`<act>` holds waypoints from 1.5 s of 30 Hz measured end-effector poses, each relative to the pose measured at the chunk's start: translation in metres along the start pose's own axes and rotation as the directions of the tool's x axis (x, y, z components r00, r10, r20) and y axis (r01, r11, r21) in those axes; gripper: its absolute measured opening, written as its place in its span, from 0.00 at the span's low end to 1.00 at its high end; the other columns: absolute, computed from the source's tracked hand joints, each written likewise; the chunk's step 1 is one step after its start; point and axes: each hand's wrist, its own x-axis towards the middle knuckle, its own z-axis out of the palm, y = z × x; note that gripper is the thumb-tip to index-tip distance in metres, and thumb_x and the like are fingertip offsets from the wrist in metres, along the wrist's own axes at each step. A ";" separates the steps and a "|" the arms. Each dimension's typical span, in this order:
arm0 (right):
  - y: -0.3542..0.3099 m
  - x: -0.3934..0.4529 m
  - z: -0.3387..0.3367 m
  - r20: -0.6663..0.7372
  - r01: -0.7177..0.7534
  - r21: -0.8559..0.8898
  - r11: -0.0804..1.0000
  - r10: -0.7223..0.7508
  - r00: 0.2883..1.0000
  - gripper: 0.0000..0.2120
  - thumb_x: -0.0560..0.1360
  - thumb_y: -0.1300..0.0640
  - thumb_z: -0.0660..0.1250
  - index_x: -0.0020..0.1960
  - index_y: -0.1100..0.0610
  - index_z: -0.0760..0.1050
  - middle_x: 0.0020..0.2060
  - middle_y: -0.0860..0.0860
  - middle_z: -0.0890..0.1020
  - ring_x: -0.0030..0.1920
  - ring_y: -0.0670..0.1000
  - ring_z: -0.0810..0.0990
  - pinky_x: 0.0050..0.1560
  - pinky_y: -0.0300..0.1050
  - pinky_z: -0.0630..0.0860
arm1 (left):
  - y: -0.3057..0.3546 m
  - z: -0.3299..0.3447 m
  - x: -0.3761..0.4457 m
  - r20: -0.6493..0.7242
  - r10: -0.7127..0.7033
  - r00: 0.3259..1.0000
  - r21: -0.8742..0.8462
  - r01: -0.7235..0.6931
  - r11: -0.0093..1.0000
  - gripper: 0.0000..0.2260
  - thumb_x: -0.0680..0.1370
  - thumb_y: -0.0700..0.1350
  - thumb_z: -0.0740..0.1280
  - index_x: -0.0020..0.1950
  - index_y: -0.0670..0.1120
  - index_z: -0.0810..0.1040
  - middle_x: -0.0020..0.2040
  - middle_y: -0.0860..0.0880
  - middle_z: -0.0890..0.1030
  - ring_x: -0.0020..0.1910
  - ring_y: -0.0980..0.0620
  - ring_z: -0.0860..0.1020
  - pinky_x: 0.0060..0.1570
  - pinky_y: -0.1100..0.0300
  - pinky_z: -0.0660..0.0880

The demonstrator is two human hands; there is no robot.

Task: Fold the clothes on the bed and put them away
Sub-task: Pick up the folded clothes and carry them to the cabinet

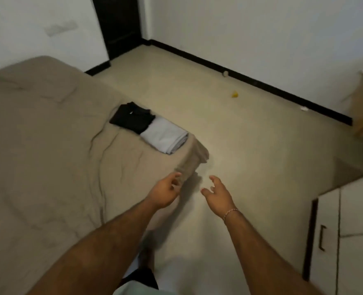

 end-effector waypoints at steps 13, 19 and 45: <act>-0.116 0.136 0.133 0.200 -0.104 -0.064 0.993 0.115 0.973 0.31 0.81 0.51 0.68 0.80 0.53 0.62 0.78 0.54 0.68 0.75 0.57 0.69 0.72 0.48 0.67 | -0.085 -0.158 0.090 -0.013 -0.327 0.945 -0.366 0.300 0.881 0.12 0.83 0.40 0.64 0.66 0.47 0.77 0.55 0.45 0.85 0.46 0.52 0.84 0.43 0.59 0.74; -0.135 0.227 0.140 0.171 -0.089 -0.079 0.993 0.101 0.980 0.25 0.81 0.57 0.67 0.77 0.53 0.67 0.71 0.53 0.73 0.71 0.57 0.74 0.72 0.51 0.70 | -0.097 -0.176 0.171 0.044 -0.406 0.913 -0.400 0.388 0.830 0.13 0.82 0.43 0.64 0.67 0.50 0.77 0.59 0.48 0.83 0.53 0.51 0.84 0.53 0.53 0.78; -0.069 0.697 0.143 0.396 -0.116 -0.373 0.921 0.271 0.877 0.37 0.68 0.45 0.81 0.71 0.54 0.69 0.63 0.53 0.80 0.63 0.59 0.79 0.66 0.57 0.76 | -0.222 -0.091 0.499 0.197 -0.859 0.472 -0.843 0.529 0.097 0.16 0.80 0.43 0.73 0.67 0.47 0.76 0.63 0.48 0.83 0.57 0.48 0.82 0.54 0.54 0.81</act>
